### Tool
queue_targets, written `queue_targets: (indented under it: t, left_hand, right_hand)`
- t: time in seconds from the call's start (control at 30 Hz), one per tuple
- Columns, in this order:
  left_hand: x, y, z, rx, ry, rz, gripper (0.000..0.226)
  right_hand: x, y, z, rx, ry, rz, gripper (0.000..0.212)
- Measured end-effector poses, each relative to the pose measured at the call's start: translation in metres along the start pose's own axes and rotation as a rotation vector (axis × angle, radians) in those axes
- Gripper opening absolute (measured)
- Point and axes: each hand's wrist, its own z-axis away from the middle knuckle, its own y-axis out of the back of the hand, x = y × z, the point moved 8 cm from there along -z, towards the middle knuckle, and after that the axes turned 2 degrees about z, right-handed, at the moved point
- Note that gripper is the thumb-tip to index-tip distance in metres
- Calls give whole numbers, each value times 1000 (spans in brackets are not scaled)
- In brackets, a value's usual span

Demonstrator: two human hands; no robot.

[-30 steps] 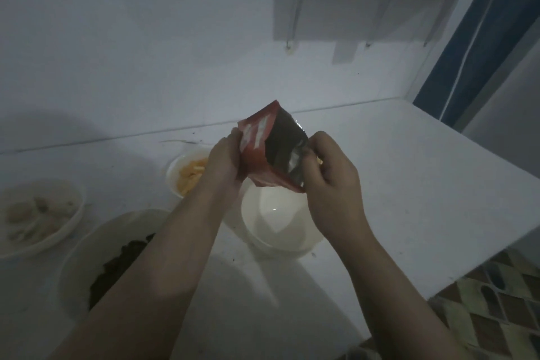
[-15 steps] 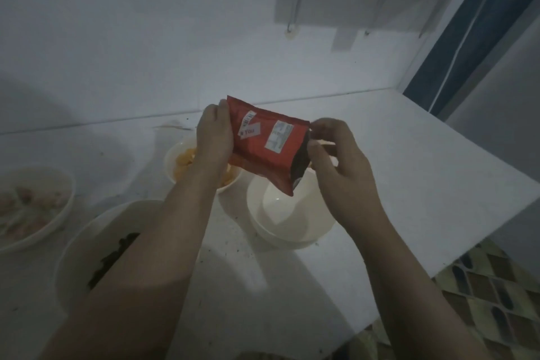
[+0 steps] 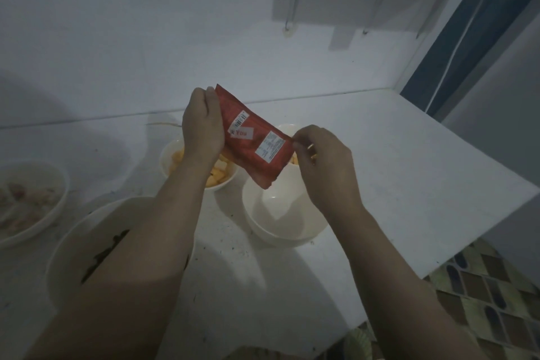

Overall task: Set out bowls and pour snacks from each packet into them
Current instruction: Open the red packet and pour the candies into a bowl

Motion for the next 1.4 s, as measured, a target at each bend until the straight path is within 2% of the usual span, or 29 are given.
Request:
queue_targets:
  t: [0.2, 0.83, 1.4]
  left_hand:
    - [0, 2, 2, -10, -21, -42, 33]
    - [10, 5, 6, -31, -81, -52, 33]
    - [21, 1, 14, -66, -97, 0, 32]
  right_hand:
    - [9, -6, -5, -36, -40, -67, 8]
    - [11, -3, -4, -93, -80, -55, 13]
    - [18, 3, 7, -48, -112, -88, 10]
